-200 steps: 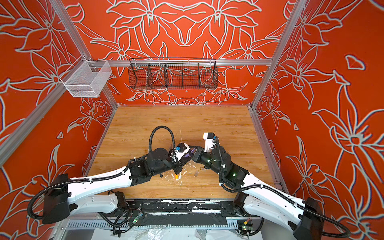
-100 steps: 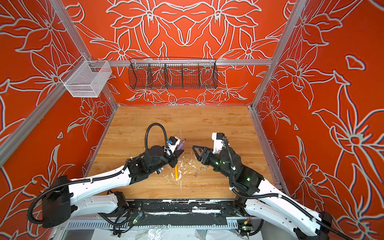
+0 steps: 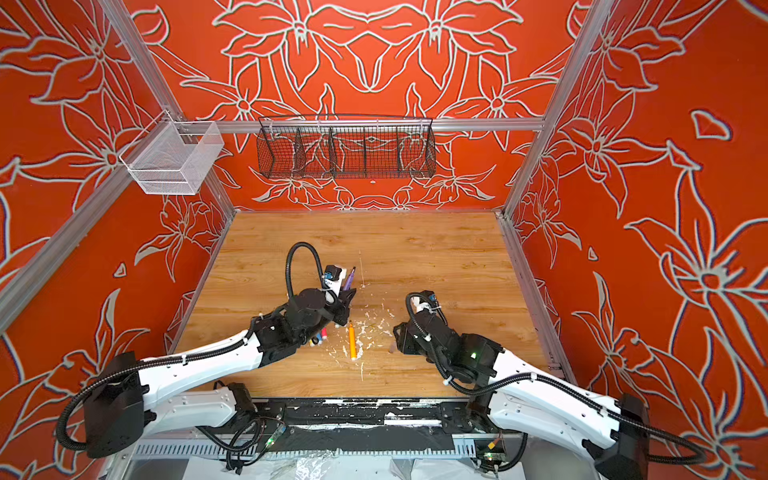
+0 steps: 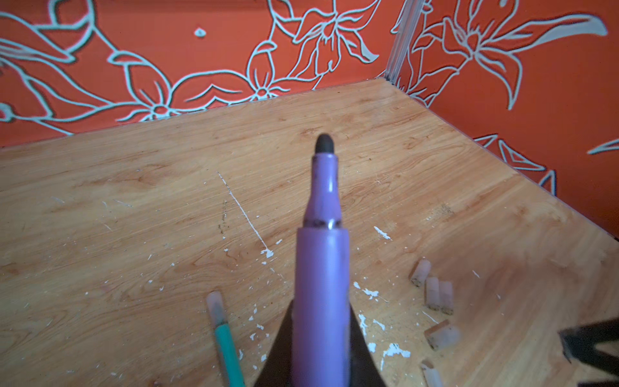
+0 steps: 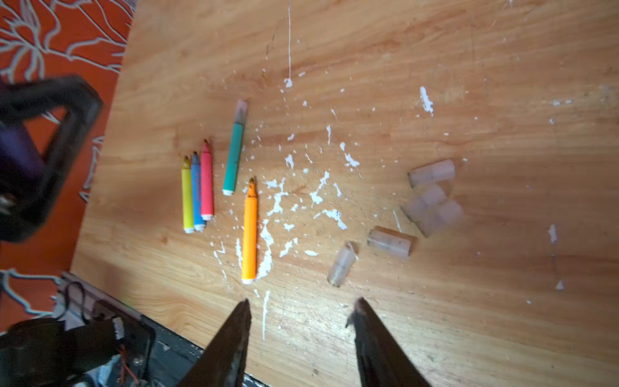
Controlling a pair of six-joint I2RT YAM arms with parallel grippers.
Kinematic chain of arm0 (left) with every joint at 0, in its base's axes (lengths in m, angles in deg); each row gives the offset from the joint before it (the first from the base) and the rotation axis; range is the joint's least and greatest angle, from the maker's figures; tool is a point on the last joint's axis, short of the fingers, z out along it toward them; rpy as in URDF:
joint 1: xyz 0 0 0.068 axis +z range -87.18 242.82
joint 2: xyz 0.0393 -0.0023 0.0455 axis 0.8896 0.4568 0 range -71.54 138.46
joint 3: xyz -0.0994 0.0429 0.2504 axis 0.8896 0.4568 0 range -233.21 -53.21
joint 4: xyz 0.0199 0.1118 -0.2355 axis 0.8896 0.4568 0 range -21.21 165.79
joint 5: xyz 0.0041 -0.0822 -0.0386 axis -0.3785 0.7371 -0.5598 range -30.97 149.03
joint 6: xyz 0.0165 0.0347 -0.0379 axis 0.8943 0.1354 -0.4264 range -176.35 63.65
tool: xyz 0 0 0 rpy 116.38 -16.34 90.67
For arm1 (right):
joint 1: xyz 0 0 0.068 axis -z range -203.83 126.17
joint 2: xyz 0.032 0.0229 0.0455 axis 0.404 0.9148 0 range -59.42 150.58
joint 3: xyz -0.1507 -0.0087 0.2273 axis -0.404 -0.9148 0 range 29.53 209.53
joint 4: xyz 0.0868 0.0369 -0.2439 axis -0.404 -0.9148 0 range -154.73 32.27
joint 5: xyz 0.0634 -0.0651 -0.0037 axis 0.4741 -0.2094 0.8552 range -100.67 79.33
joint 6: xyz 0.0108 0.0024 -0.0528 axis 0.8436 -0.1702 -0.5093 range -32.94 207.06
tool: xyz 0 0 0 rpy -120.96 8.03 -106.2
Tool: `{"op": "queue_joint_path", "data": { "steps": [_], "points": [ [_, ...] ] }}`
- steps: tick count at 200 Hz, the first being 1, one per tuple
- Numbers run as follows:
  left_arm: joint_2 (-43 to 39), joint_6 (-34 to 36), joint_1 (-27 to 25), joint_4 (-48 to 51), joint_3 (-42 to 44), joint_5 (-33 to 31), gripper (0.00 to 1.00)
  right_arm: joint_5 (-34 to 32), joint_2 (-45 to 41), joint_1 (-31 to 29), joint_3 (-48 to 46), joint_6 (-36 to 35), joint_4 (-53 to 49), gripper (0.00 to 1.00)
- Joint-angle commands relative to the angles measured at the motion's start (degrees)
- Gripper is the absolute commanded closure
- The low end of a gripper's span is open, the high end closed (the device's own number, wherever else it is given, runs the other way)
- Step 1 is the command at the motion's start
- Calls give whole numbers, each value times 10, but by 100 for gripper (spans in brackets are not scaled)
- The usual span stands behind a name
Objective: Insert the pens into the pen caps
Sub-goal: 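Lower the right gripper onto a translucent cap and grasp it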
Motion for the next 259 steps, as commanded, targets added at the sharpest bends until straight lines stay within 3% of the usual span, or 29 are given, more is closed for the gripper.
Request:
{"op": "queue_joint_path", "data": {
  "steps": [1,34,143,259],
  "points": [
    [4,-47,49,13,1,36,100,-37,20,-21,-14,27,4,49],
    [8,-50,60,13,1,41,100,-47,81,-51,1,37,13,51],
    [-24,-44,58,6,17,46,100,-55,340,-52,85,22,27,56],
    [-30,-41,59,3,20,64,100,-86,407,-47,100,38,-2,58]
  ]
}}
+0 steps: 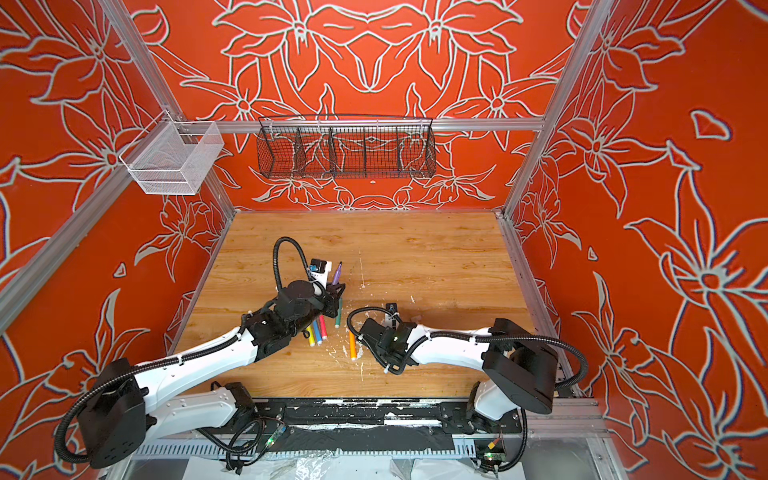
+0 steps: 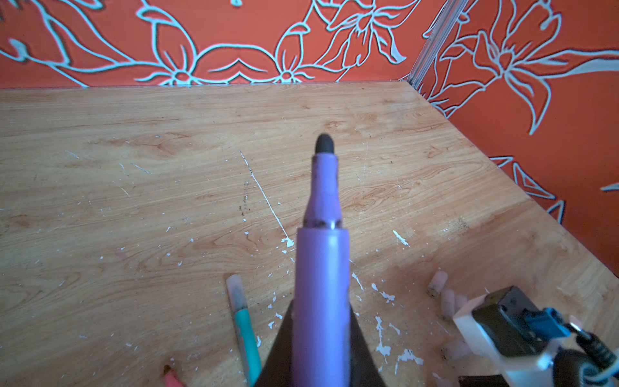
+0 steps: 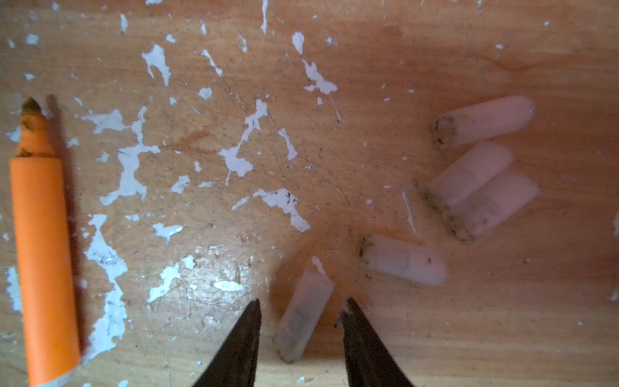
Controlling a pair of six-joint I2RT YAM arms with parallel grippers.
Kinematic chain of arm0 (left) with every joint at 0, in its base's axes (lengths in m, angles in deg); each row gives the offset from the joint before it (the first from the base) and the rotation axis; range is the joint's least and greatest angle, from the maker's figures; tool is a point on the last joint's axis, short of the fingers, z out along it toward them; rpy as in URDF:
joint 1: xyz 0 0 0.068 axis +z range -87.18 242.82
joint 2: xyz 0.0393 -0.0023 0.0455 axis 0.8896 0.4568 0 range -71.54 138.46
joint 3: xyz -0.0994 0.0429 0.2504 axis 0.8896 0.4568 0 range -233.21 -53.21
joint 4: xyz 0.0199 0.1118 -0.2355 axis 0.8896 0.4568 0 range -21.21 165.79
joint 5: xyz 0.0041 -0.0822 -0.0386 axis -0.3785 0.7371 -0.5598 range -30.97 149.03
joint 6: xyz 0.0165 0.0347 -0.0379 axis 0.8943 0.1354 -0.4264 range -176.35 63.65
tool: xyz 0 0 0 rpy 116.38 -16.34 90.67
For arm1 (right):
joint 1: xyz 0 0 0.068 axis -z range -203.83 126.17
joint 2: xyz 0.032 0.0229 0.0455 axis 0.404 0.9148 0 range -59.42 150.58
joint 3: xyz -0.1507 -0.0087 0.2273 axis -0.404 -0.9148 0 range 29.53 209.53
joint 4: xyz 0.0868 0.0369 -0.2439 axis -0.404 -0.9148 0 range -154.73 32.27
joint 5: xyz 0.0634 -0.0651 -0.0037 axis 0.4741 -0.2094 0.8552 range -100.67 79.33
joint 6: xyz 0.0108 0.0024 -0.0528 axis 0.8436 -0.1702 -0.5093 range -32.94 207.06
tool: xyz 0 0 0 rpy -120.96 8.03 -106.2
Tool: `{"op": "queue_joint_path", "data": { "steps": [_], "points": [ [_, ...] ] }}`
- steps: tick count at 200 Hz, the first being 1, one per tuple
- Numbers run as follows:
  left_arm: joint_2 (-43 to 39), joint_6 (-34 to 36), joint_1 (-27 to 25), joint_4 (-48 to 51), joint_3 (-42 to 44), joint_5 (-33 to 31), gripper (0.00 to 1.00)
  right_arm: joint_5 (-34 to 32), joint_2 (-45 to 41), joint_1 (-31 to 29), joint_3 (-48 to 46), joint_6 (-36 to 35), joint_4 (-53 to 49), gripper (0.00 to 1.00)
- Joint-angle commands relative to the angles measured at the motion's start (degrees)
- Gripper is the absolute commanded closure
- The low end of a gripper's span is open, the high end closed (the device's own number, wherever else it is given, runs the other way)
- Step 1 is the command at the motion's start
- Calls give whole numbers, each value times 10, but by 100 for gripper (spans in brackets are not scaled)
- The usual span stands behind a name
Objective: Insert the pens into the pen caps
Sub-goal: 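Lower the right gripper onto a translucent cap and grasp it, then lift the cap with the right gripper and bring it above the purple marker tip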
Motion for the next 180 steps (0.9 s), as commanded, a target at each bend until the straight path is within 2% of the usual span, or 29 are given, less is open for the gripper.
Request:
{"op": "queue_joint_path", "data": {
  "steps": [1,35,65,84,145,165,180],
  "points": [
    [-11,3,-1,-8,3,9,100,-21,20,1,13,14,-14,58],
    [-11,3,-1,-13,5,10,100,-10,51,5,22,8,-2,59],
    [-13,4,-1,-10,6,11,100,7,66,11,20,9,16,69],
    [-15,4,-1,-13,7,11,100,9,61,11,18,10,15,74],
    [-15,5,-1,-13,7,17,100,7,34,11,2,15,8,75],
    [-17,6,-1,-16,9,20,100,9,37,12,-3,15,15,82],
    [-18,7,-1,-19,11,25,100,7,38,12,-4,19,16,84]
  ]
}}
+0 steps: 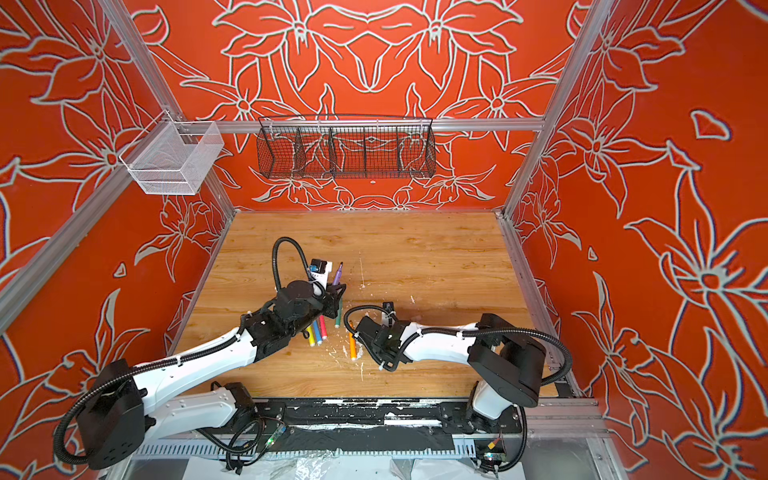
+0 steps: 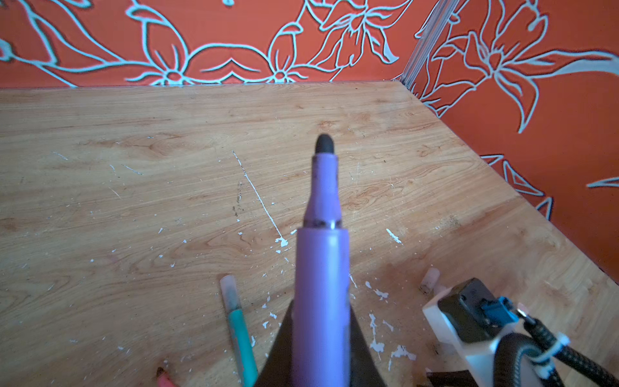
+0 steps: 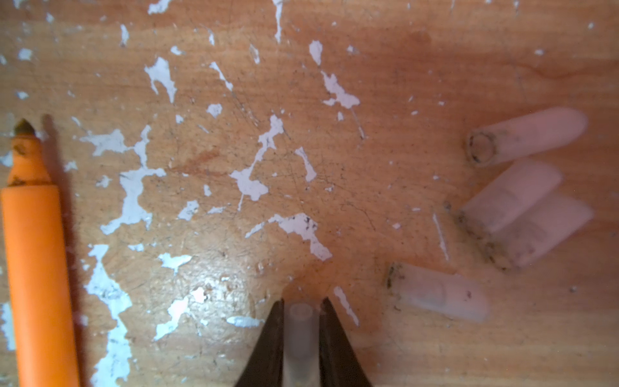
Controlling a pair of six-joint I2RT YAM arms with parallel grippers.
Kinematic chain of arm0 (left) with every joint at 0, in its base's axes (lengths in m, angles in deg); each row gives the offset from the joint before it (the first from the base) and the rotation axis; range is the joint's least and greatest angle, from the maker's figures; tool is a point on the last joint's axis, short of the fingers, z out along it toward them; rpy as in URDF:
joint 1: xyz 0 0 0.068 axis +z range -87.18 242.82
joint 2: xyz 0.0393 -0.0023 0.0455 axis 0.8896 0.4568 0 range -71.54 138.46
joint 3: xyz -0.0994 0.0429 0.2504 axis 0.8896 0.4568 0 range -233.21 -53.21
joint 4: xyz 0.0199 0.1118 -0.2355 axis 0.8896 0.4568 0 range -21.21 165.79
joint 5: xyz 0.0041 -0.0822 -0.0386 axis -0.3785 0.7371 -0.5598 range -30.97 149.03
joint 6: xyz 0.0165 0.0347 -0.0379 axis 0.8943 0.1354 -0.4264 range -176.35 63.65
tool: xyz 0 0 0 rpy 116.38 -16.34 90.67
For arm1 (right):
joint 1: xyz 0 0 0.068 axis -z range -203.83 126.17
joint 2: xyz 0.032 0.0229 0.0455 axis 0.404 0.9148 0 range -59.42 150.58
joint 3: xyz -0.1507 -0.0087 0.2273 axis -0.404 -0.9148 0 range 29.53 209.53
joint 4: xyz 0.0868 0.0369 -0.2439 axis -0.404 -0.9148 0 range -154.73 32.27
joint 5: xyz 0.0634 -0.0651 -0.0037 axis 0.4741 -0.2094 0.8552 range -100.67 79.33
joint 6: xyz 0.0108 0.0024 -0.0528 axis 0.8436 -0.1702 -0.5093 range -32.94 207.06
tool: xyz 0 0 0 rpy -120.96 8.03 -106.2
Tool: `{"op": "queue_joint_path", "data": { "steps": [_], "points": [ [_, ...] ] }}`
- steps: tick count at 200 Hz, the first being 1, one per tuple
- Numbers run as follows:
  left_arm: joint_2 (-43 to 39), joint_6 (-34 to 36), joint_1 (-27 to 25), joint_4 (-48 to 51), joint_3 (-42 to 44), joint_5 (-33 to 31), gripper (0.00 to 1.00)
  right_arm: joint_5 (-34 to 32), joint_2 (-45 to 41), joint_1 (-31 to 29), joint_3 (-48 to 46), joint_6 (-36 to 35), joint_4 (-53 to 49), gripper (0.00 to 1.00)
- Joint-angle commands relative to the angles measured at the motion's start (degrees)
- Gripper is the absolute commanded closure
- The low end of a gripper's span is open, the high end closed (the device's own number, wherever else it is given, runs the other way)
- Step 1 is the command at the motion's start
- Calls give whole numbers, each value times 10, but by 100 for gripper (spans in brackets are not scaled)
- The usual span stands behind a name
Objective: Insert the pens into the pen caps
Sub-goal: 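Lift the cap with the right gripper and bring it above the purple marker tip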
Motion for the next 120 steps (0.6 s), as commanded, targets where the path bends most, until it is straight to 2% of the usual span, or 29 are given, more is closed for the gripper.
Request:
{"op": "queue_joint_path", "data": {
  "steps": [1,50,88,120],
  "points": [
    [-14,6,-1,-17,9,11,100,5,-3,4,-17,15,-16,84],
    [-18,9,-1,-40,17,53,100,5,-52,9,-31,21,-9,90],
    [-19,10,-5,-87,30,162,100,-16,-173,15,-22,9,-18,93],
    [-39,32,-22,-87,34,196,100,-44,-284,16,5,-17,-7,95]
  ]
}}
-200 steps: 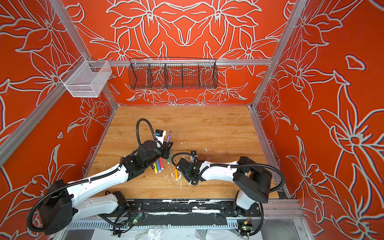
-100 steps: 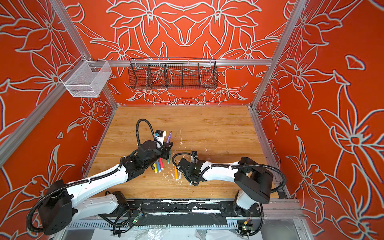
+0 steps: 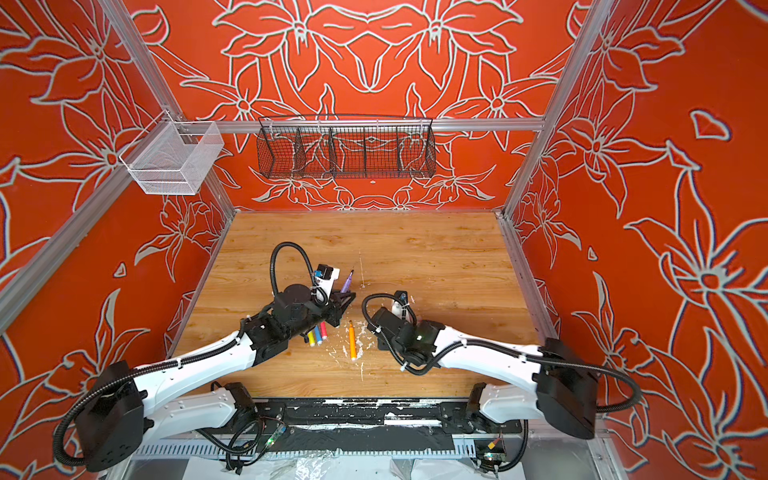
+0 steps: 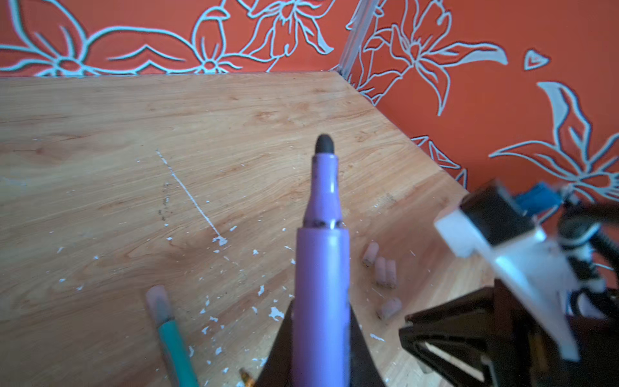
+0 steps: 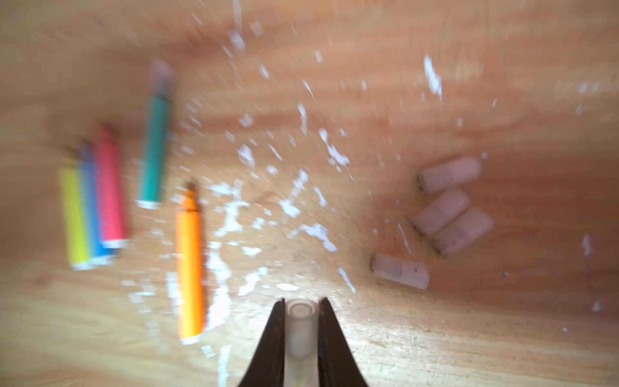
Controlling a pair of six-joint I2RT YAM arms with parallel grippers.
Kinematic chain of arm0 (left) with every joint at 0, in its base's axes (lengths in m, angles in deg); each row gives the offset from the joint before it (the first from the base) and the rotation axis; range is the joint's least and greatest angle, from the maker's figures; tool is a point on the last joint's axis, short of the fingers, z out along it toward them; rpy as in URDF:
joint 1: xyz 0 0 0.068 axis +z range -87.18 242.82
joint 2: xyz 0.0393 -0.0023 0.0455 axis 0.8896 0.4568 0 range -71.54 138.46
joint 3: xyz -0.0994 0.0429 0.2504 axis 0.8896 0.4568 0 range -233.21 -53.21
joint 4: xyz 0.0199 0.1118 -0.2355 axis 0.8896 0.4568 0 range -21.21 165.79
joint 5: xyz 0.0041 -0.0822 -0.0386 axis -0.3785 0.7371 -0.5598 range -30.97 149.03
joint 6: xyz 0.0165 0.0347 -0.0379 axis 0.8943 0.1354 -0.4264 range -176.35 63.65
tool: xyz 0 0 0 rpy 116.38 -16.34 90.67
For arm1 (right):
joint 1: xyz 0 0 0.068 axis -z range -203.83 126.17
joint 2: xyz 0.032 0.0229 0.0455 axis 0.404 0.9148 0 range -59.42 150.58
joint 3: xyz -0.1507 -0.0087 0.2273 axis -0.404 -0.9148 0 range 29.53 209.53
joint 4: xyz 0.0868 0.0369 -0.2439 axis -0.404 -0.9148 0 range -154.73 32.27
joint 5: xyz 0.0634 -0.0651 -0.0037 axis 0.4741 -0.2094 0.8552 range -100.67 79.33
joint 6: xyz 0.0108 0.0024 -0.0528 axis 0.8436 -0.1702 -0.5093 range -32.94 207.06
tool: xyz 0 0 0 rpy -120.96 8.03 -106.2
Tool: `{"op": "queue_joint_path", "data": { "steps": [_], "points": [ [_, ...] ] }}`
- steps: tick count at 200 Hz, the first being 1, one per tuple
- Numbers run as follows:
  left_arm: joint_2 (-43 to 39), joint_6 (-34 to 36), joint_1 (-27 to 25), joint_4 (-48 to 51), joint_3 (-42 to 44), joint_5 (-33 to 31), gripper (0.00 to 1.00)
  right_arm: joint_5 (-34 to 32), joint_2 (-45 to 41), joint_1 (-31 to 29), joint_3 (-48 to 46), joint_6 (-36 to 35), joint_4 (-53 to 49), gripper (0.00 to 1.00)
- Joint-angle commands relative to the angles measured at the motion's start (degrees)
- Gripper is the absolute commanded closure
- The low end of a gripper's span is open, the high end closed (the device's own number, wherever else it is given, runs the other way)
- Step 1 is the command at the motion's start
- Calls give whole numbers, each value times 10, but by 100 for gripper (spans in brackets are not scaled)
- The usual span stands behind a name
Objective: Insert the pens into the pen caps
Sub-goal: 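Lift the cap with the right gripper and bring it above the purple marker tip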
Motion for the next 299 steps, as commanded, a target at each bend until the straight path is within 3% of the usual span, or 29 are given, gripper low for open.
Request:
{"op": "queue_joint_path", "data": {
  "steps": [1,52,100,147,218,299],
  "points": [
    [-27,24,-14,-35,5,55,100,-37,-68,2,23,-18,3,95],
    [-56,48,-44,-59,22,75,100,-31,-214,2,-30,-99,251,98],
    [-72,69,-84,-54,19,69,100,-66,-235,2,-75,-85,400,99],
    [-96,76,-98,-50,21,62,100,-73,-199,2,-61,-82,444,100],
    [-92,74,-99,-52,20,51,100,-25,-174,2,-74,-93,544,100],
    [-96,71,-99,-52,23,42,100,-2,-150,2,-75,-68,561,100]
  ]
}}
